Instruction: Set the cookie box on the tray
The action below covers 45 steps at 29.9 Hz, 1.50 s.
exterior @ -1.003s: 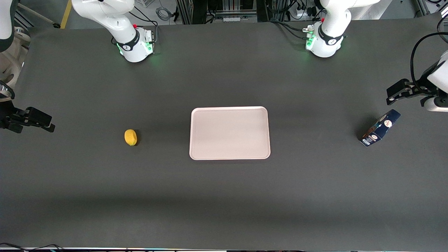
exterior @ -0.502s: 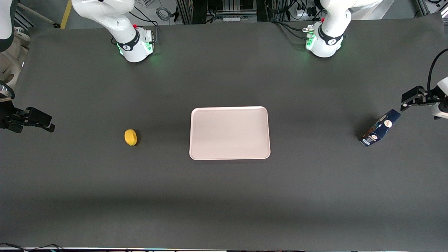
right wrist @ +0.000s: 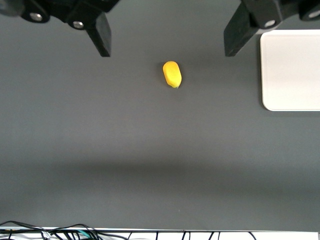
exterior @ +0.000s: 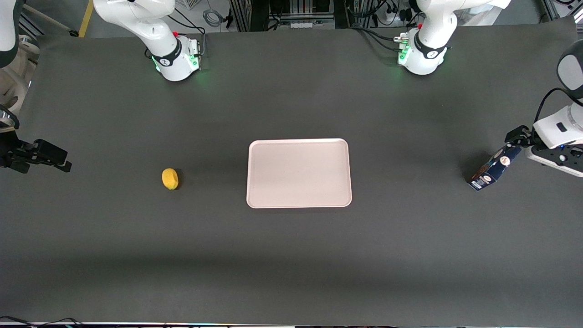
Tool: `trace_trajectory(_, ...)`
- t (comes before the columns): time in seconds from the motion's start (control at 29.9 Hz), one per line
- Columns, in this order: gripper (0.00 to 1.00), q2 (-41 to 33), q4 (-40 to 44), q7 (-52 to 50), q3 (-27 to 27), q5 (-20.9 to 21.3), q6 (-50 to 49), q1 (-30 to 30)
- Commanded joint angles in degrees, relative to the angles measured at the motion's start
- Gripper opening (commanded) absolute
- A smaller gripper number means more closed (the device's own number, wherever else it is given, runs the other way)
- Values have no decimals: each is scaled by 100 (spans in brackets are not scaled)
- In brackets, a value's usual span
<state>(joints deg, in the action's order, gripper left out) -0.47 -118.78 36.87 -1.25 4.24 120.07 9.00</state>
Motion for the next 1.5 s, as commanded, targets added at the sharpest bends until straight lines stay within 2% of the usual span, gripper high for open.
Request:
trace_trajectory(0.0, 100, -155, -698, 425, -165, 68, 718, 84)
trace_trajectory(0.27, 100, 3, -1314, 593, -174, -20, 1562, 181)
trace_trajectory(0.64, 100, 433, -1683, 672, -183, -20, 2590, 172)
trace_trajectory(1.0, 100, 820, -1683, 1260, -393, -20, 3092, 155)
trace_trajectory(1.47, 100, 1198, -1850, 1357, -534, -240, 3602, 76)
